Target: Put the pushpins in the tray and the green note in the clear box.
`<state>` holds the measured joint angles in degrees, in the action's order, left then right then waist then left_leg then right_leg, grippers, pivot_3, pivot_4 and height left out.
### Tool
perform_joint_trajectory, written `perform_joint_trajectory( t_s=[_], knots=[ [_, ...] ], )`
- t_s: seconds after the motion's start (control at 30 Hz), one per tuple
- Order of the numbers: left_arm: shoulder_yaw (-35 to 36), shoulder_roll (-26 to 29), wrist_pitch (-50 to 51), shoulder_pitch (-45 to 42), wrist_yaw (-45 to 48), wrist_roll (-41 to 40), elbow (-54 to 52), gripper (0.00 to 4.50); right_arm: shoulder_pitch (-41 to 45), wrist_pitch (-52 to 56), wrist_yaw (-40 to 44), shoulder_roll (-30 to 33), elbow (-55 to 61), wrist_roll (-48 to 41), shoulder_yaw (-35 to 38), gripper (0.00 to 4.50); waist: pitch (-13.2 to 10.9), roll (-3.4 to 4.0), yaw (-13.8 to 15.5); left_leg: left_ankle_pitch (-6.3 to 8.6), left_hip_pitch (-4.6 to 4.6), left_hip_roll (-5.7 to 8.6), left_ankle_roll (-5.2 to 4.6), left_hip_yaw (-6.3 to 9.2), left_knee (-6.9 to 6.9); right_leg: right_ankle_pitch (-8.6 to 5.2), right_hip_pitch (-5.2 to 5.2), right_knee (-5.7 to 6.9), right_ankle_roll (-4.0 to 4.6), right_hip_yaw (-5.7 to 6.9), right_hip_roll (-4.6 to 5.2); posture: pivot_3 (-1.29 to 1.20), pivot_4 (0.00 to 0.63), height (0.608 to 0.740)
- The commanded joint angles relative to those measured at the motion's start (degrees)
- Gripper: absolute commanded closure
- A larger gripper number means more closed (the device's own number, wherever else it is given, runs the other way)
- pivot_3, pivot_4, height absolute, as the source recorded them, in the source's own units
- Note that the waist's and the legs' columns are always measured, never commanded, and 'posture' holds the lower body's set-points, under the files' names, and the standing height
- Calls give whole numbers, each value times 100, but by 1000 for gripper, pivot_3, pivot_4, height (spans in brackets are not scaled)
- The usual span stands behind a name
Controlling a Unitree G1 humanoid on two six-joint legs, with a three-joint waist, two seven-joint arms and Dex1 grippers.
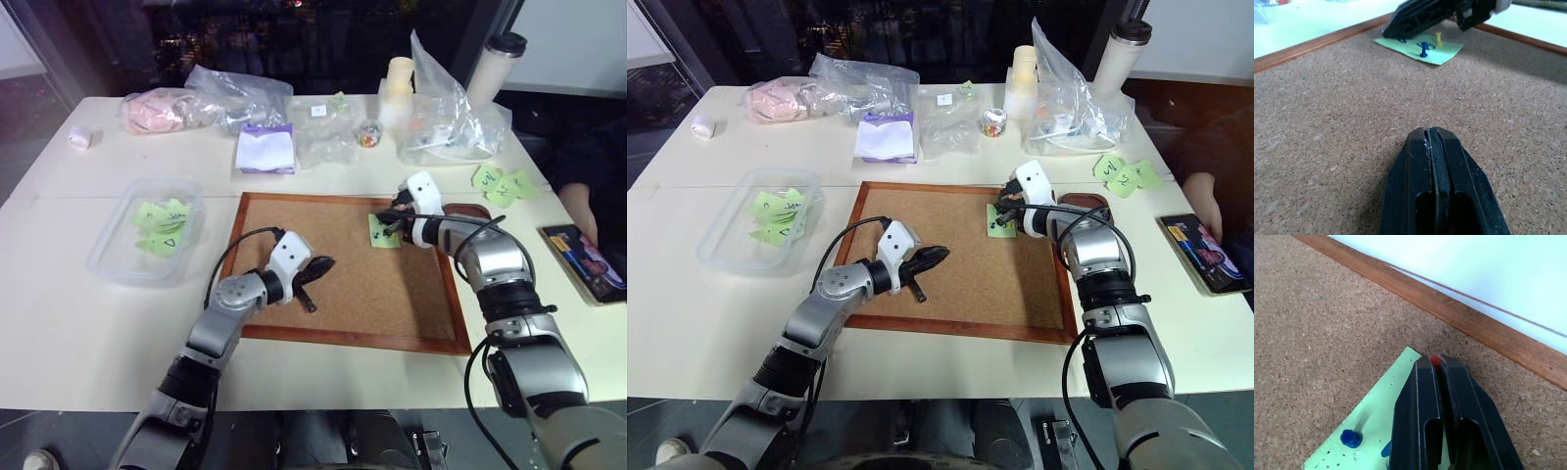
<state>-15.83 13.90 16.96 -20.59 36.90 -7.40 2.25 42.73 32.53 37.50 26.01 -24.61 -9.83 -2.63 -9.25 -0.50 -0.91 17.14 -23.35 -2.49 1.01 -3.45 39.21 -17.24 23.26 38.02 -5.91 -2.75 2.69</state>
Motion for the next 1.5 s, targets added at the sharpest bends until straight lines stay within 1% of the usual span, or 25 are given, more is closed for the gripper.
perform_joint_trajectory(
  t_s=[0.03, 0.2, 0.3, 0.47, 0.53, 0.63, 0.73, 0.97, 1.0, 1.07, 1.17, 1.23, 1.27, 1.5],
  knots=[
    [-87, 42, 273, 99, -12, 129, 234, 4500, 125, 201, 48, 75, 832, -272, 282, 4435, 1, 2, -6, 0, 0, 0, 0, 0, 0, 0, 0, 0, 0, 0, 0, 0, 150, 740],
    [-92, 29, 247, 80, 34, 129, 267, 4500, 34, 448, -52, 158, 1261, -297, 417, 4435, 4, 6, 0, 0, 9, 0, 1, 1, 0, 0, -8, 5, 0, -2, -2, 0, 150, 740],
    [-84, -2, 237, 46, 40, 121, 301, 4500, -13, 524, -189, 304, 1401, -317, 642, 4435, 4, 6, 14, 0, 9, 2, 1, -1, 0, 0, -8, 4, 0, -2, 1, 0, 150, 740],
    [-78, -25, 189, 54, 54, 108, 300, 4500, -254, 666, -401, 859, 1365, -414, 1340, 4435, 4, 6, 30, 0, 6, 3, 0, -1, 0, 0, -9, -2, 0, -2, 4, 0, 150, 740],
    [-70, -30, 166, 64, 60, 100, 298, 4500, -348, 647, -424, 1022, 1299, -396, 1458, 4435, 5, 7, 23, 0, 7, 3, 0, -2, 0, 0, -9, -2, 0, -3, 3, 0, 150, 740],
    [-60, -49, 166, 54, 64, 90, 276, 4500, -557, 422, -417, 1315, 982, -262, 1573, 4435, 8, 12, 13, 0, 13, 3, 0, -2, -1, 0, -13, -1, 0, -4, -1, 0, 150, 740],
    [-39, -75, 128, 40, 70, 73, 272, 4500, -611, 151, -436, 1435, 585, -157, 1547, 4435, 9, 14, 7, 0, 16, 3, 0, -6, -1, 0, -16, -1, 0, -8, -2, 0, 150, 740],
    [56, -142, 64, 42, 53, 32, 237, 4500, -506, -337, -380, 1444, -500, -101, 1537, 4435, 10, 15, 19, 0, 16, 4, 0, -9, -1, 0, -16, -2, 0, -10, -1, 0, 150, 740],
    [61, -144, 71, 47, 54, 30, 232, 4500, -502, -386, -379, 1447, -588, -79, 1513, 4177, 10, 15, 17, 0, 16, 4, 0, -10, -1, 0, -16, -2, 0, -10, -1, 0, 150, 740],
    [76, -151, 86, 67, 47, 19, 212, 4500, -510, -437, -356, 1447, -637, -83, 1499, 3484, 10, 16, 15, 0, 17, 4, 0, -10, -1, 0, -16, -2, 0, -10, -1, 0, 150, 740],
    [94, -159, 93, 83, 36, 12, 198, 4500, -529, -376, -332, 1449, -519, -108, 1507, 2014, 11, 17, 15, 0, 17, 3, 1, -10, -1, 0, -16, -2, 0, -10, -1, 0, 150, 740],
    [106, -162, 98, 88, 34, 9, 191, 4500, -535, -259, -302, 1470, -286, -140, 1508, 907, 11, 17, 16, 0, 17, 3, 1, -10, -1, 0, -15, -2, 0, -10, -1, 0, 150, 740],
    [111, -163, 97, 90, 34, 7, 191, 4500, -531, -200, -289, 1484, -173, -159, 1516, 502, 11, 17, 16, 0, 16, 3, 1, -9, -1, 0, -16, -2, 0, -11, -1, 0, 150, 740],
    [107, -175, 94, 87, 48, -6, 201, 4500, -576, 44, -296, 1511, 310, -182, 1544, 502, 11, 17, 18, 0, 16, 3, 1, -8, -1, 0, -15, -2, 0, -10, -1, 0, 150, 740]
  ],
)
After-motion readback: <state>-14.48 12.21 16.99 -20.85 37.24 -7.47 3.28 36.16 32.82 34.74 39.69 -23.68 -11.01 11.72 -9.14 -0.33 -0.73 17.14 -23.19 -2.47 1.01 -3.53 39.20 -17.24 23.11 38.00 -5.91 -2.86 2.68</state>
